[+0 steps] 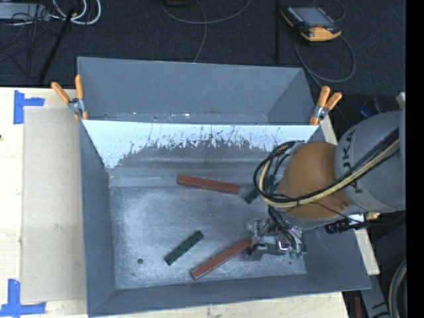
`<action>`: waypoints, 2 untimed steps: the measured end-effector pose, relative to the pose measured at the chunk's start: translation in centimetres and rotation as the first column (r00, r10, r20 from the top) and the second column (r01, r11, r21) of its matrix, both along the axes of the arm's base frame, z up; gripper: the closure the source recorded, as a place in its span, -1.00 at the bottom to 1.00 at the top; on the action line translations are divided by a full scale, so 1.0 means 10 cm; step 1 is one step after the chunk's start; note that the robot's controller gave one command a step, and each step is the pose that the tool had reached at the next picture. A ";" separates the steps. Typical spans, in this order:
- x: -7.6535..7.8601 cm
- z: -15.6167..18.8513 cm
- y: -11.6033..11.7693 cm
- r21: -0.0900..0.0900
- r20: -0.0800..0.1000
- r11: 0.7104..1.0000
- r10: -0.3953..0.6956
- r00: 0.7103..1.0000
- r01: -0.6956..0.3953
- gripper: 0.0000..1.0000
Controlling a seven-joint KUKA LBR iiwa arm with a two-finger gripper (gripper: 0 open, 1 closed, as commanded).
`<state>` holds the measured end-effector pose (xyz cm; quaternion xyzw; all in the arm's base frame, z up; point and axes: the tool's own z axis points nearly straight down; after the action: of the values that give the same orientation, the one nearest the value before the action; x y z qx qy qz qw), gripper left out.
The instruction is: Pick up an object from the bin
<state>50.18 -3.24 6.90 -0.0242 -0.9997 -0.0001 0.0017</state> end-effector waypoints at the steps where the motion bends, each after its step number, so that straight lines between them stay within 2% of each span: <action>1: 0.16 1.05 0.19 -0.001 0.012 0.999 0.037 0.999 -0.037 1.00; 2: 0.14 1.01 0.19 0.000 0.004 0.999 0.038 0.999 -0.038 -1.00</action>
Offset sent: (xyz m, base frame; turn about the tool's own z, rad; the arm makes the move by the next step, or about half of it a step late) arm 0.0131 0.0182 0.1010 -0.0346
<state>51.54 -1.37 16.96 -0.0053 -1.0000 -0.0001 -0.0002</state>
